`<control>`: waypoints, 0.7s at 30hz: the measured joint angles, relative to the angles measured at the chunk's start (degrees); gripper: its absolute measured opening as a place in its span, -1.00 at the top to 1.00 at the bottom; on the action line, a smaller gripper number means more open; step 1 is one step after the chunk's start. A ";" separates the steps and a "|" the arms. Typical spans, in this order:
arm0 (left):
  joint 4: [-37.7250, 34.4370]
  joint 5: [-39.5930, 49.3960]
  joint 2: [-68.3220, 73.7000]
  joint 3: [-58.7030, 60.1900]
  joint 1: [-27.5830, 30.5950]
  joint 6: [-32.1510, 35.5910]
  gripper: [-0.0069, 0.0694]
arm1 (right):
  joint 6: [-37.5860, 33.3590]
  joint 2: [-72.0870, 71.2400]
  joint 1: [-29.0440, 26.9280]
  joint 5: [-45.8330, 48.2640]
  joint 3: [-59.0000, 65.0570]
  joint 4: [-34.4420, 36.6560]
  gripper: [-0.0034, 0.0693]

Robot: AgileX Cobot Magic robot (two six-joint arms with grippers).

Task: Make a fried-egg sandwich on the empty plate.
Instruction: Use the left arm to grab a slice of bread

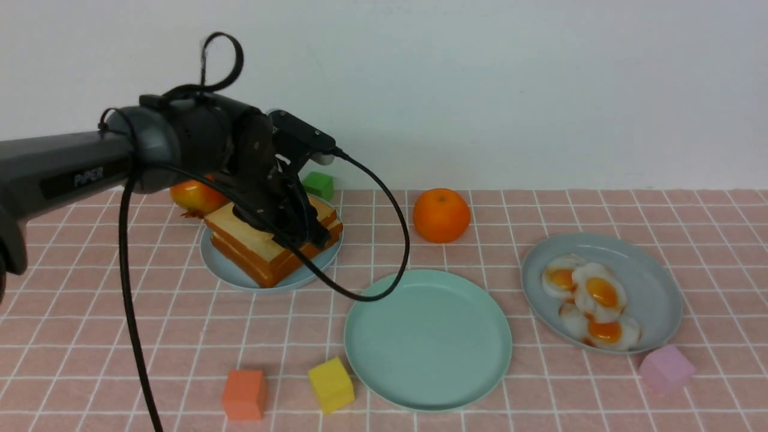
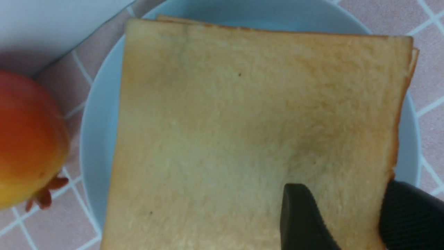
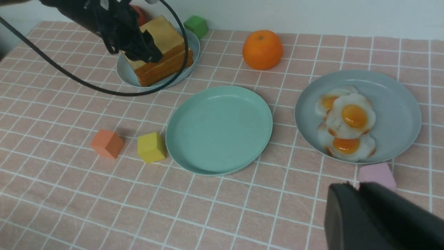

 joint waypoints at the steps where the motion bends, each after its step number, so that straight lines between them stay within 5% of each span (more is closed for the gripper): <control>1: 0.88 -0.33 0.33 -0.10 0.00 0.04 -0.13 | 0.00 0.00 0.00 0.00 0.00 0.00 0.65; 21: -3.46 2.01 -1.50 -0.18 0.00 0.07 -0.19 | -0.18 0.00 0.00 0.00 0.06 0.00 0.62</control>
